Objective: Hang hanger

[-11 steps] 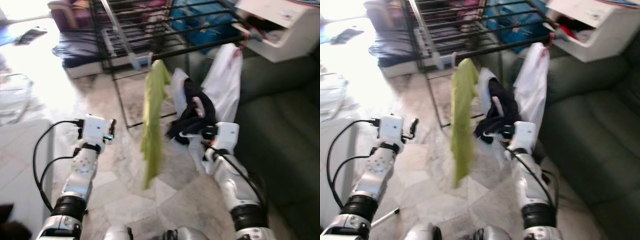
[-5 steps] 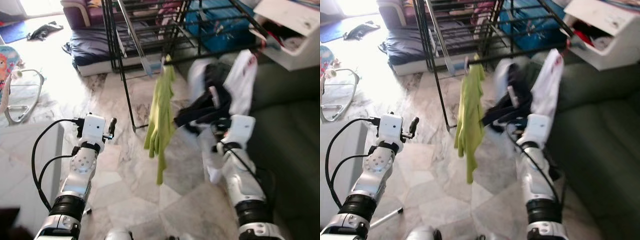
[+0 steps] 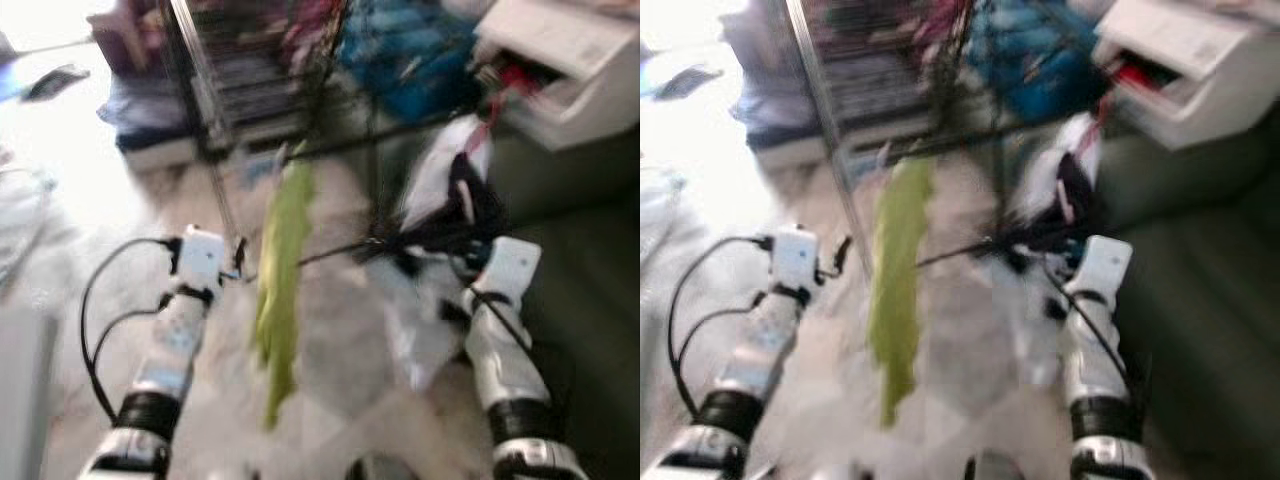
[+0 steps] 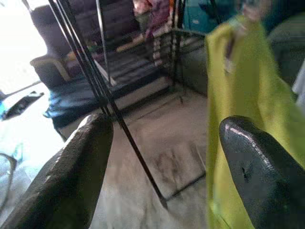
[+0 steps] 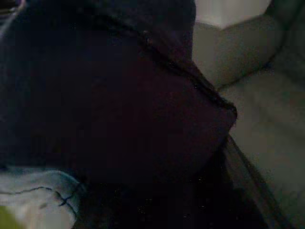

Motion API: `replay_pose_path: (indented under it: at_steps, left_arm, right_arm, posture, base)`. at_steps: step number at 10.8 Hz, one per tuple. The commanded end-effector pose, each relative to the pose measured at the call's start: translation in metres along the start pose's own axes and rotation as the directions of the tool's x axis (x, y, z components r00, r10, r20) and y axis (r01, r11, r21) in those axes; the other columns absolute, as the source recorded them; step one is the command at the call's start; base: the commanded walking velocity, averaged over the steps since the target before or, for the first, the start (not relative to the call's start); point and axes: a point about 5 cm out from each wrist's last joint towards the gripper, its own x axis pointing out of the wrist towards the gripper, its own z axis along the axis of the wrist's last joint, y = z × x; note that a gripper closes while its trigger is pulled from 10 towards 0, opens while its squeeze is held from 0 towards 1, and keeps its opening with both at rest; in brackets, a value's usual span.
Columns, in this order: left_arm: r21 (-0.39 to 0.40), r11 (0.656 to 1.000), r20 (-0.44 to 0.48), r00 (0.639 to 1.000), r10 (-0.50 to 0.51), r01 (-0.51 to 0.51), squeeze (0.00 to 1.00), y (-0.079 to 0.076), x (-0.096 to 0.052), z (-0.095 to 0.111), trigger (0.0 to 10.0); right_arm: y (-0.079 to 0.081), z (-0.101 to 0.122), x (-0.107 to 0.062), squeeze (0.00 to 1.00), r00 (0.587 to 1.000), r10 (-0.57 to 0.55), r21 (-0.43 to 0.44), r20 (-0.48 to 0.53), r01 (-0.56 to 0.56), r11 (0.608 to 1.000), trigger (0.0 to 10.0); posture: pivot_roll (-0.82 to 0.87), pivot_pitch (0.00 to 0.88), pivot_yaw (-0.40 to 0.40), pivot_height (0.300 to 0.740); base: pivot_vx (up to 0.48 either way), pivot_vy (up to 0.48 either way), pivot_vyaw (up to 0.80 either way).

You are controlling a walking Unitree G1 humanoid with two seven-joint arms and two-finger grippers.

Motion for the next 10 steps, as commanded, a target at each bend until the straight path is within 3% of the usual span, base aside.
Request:
replay_pose_path:
  at_steps: [1, 3, 6, 8, 10]
  left_arm:
    - [0.01, 0.999, -0.005, 0.999, 0.039, -0.039, 0.0, 0.012, -0.001, -0.001, 10.0]
    - [0.011, 0.997, -0.012, 0.997, 0.073, -0.073, 0.0, 0.016, -0.001, -0.002, 10.0]
    - [0.012, 0.994, -0.015, 0.994, 0.109, -0.109, 0.0, 0.02, 0.0, -0.001, 10.0]
    - [0.009, 0.993, -0.025, 0.992, 0.122, -0.121, 0.0, 0.022, -0.004, -0.004, 10.0]
    - [0.025, 0.992, -0.015, 0.992, 0.126, -0.125, 0.0, 0.029, -0.006, -0.002, 10.0]
  right_arm:
    - [0.013, 0.016, 0.004, 0.0, 0.997, 0.04, 0.028, 0.063, -0.041, 0.999, 10.0]
    - [0.02, 0.024, 0.012, 0.0, 0.992, 0.097, 0.033, 0.077, -0.1, 0.994, 10.0]
    - [0.048, 0.026, 0.02, 0.0, 0.97, 0.241, 0.121, 0.008, -0.24, 0.963, 10.0]
    - [0.09, 0.021, 0.011, 0.0, 0.895, 0.444, 0.191, -0.052, -0.427, 0.884, 10.0]
    - [0.106, 0.033, 0.014, 0.0, 0.88, 0.475, 0.2, -0.01, -0.464, 0.863, 10.0]
  posture:
    - [-0.06, 0.046, -0.026, 0.74]
    - [-0.06, 0.043, -0.03, 0.74]
    - [-0.05, 0.044, -0.032, 0.74]
    - [-0.04, 0.057, -0.032, 0.74]
    - [-0.01, 0.074, -0.036, 0.74]
  base:
    - [0.36, 0.0, 0.0]
    - [0.0, 0.0, 0.0]
    - [0.0, 0.0, 0.0]
    - [0.0, 0.0, 0.0]
    - [0.0, 0.0, 0.0]
